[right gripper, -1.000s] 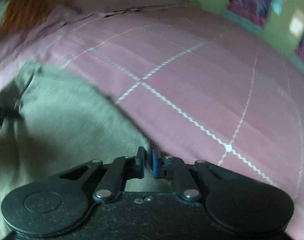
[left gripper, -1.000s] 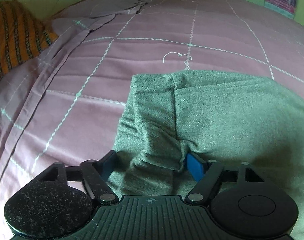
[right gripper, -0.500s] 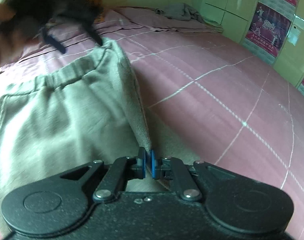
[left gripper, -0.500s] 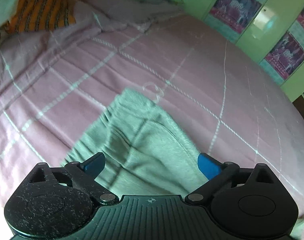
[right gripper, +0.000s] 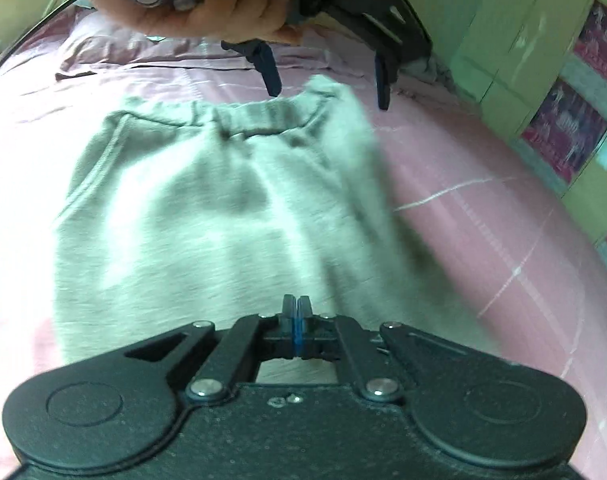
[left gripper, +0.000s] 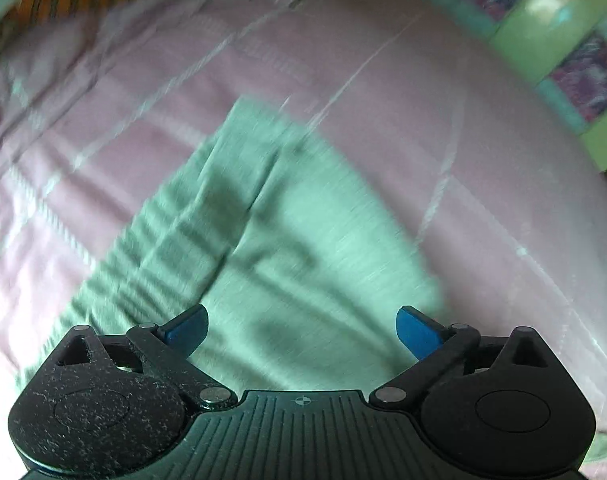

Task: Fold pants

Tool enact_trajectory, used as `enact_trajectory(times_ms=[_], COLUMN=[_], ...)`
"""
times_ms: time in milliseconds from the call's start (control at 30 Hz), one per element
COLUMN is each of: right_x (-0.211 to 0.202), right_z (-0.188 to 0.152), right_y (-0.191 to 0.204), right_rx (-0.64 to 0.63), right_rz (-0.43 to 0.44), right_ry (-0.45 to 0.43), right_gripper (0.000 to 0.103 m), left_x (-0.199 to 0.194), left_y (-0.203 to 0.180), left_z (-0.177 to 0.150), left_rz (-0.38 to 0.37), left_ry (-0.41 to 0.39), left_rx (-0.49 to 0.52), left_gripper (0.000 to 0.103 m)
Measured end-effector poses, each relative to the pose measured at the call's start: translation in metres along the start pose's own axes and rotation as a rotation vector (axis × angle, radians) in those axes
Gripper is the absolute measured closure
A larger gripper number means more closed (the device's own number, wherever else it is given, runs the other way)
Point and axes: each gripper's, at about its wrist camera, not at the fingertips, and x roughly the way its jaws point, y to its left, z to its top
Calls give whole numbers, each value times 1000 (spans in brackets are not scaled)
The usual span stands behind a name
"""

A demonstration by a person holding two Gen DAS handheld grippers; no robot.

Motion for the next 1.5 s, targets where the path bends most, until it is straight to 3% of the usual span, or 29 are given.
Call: enact_trajectory(times_ms=[33, 100, 200, 267, 300, 400, 467, 500, 533, 567, 667, 833, 867, 900, 933, 967, 1000, 1067, 1167, 1200, 1233, 1400, 1500], right_x=[0, -1, -10, -10, -7, 16, 38, 45, 50, 55, 45, 23, 17, 13, 6, -1, -6, -21, -31, -34, -39, -49, -44], right_z=[-1, 0, 2, 5, 8, 21, 30, 33, 34, 36, 30, 22, 20, 20, 19, 16, 16, 12, 5, 2, -2, -38, -66], right_y=[1, -6, -39, -72, -87, -119, -121, -116, -111, -107, -90, -47, -41, -36, -32, -26, -19, -4, 14, 13, 5, -61, -107], right_rx=[19, 67, 171, 229, 261, 335, 319, 302, 289, 278, 244, 60, 51, 53, 55, 50, 45, 24, 28, 68, 167, 674, 1003], right_rz=[-1, -5, -38, -61, -65, -11, 46, 55, 52, 34, -7, -64, -63, -57, -48, -43, -40, -23, -5, -6, 19, 114, 169], right_ry=[-4, -4, -30, -44, -45, -19, 13, 18, 26, 32, -5, -42, -49, -55, -61, -69, -75, -85, -61, -53, -42, 21, 35], right_gripper=[103, 101, 81, 56, 55, 56, 63, 69, 91, 97, 98, 98, 98, 98, 98, 98, 98, 103, 103, 98, 86, 73, 60], left_x=[4, 7, 15, 20, 20, 13, 13, 9, 5, 0, -11, -3, -1, 0, 1, 4, 3, -6, -23, -28, -31, -45, -59], left_y=[7, 12, 10, 10, 12, 9, 9, 7, 5, 3, -5, -8, -8, -6, -1, 7, 18, 29, 46, 54, 60, 67, 72], left_z=[2, 7, 11, 14, 15, 17, 18, 19, 19, 19, 19, 11, 7, 2, -2, -6, -11, -23, -44, -50, -56, -84, -90], left_rz=[-17, -19, 4, 5, -4, -30, -49, -64, -73, -84, -125, -100, -85, -61, -47, -71, -91, -62, -53, -66, -77, -115, -162], left_ry=[1, -24, -8, -10, -11, -13, -29, -29, -31, -39, -61, -19, -13, -8, 6, 38, 56, 20, -7, -21, -30, -91, -121], left_rx=[-46, -82, -55, -50, -53, -65, -62, -60, -62, -71, -88, -77, -68, -61, -67, -92, -130, -121, -111, -123, -128, -101, -123], left_gripper=[7, 29, 29, 29, 29, 29, 28, 21, 16, 10, 0, 0, 3, 31, 52, 87, 93, 93, 96, 96, 96, 97, 97])
